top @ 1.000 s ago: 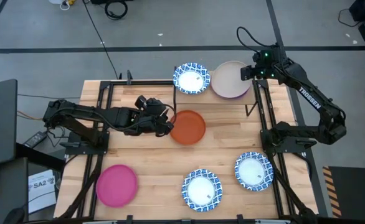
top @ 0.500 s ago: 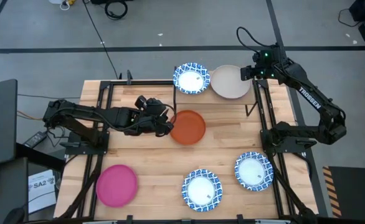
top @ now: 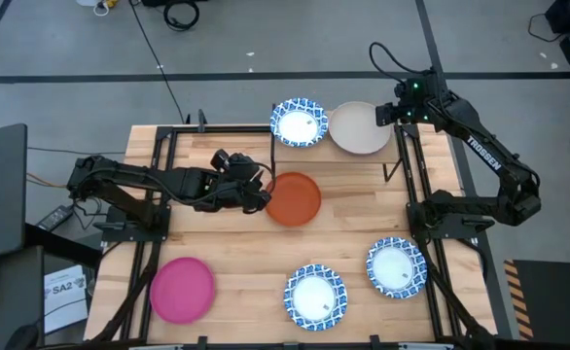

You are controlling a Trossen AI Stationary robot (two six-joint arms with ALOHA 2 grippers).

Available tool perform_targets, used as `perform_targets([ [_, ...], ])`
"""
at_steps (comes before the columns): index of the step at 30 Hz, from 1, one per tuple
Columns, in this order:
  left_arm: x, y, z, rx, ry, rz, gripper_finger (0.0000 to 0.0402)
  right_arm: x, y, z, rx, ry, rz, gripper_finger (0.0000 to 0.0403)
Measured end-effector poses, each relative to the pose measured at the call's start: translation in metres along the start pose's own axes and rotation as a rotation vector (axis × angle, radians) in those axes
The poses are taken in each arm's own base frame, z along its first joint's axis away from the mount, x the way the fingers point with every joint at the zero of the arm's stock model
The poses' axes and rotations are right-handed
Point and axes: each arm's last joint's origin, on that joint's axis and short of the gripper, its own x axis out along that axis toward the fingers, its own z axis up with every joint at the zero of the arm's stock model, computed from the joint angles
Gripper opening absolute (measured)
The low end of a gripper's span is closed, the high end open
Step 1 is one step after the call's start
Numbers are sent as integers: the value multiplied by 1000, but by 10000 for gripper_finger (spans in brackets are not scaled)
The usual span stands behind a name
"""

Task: Place and stack plates onto a shelf
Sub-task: Stack the white plate on top of the white plate on the shelf

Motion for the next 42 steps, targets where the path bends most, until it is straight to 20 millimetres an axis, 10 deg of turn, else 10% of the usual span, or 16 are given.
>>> perform_targets([
  [27,-13,-18,-11,-81,239,-373,153,-3,34,-24,-170,159,106,199],
  [42,-23,-27,-14,-71,222,-421,153,-25,100,-68,-481,271,375,200],
])
